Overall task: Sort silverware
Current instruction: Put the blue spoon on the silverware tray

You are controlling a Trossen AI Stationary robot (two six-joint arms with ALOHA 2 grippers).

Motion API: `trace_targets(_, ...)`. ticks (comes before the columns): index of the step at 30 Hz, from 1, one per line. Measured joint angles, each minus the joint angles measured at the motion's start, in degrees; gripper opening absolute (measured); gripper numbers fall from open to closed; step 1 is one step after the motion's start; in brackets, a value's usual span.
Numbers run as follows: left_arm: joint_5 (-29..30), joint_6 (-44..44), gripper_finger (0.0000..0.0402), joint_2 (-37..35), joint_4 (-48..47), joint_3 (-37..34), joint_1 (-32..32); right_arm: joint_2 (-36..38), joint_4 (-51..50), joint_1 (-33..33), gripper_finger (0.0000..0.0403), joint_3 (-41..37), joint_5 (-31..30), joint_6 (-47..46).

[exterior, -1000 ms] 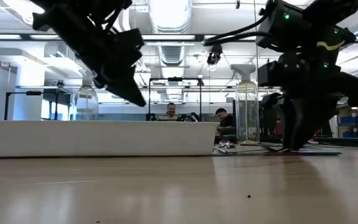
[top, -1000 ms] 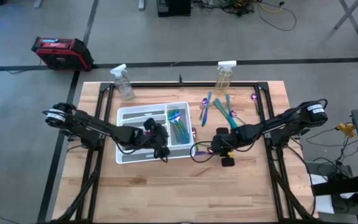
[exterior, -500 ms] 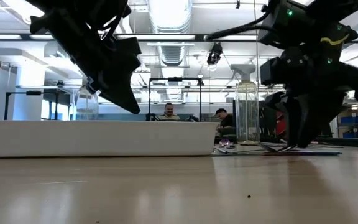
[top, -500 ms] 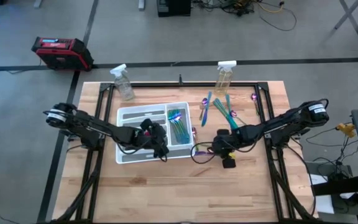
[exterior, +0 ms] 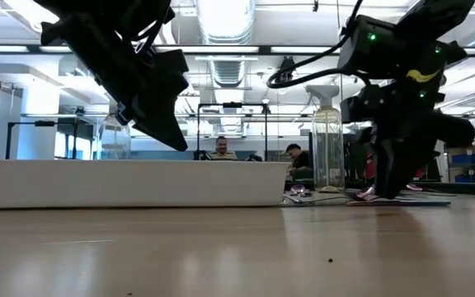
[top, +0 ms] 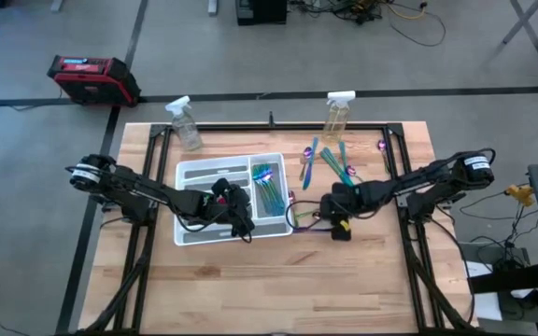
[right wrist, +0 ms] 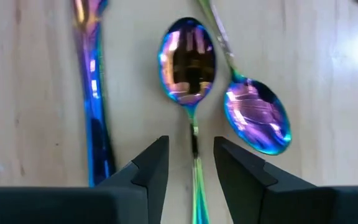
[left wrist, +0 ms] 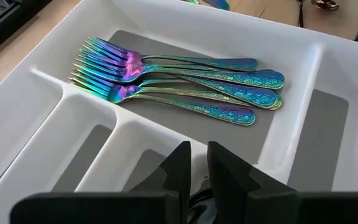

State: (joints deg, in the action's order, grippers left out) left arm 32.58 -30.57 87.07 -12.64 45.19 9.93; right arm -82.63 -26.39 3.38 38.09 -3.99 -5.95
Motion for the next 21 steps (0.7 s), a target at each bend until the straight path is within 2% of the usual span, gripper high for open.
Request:
trace_targets(4, 0.02, 0.0, 0.0039, 0.0, 0.0, 0.0, 0.0, 0.01, 0.22, 0.35, 0.0128, -0.14, -0.02, 0.57)
trace_targets(8, -0.1, -0.02, 0.0039, -0.24, -1.89, -0.01, 0.0, 0.02, 1.87, 0.21, 0.0116, -1.42, -0.3, 0.59)
trace_targets(17, 0.49, -5.23, 0.0039, -6.45, -14.84, -0.02, -0.53, -1.89, 4.94, 0.13, 0.0036, -2.47, -0.02, 0.54)
trace_targets(21, -1.93, -8.31, 0.0039, -6.2, -16.32, -0.41, -2.49, -2.27, 5.24, -0.03, 0.0005, -2.45, -0.08, -0.47)
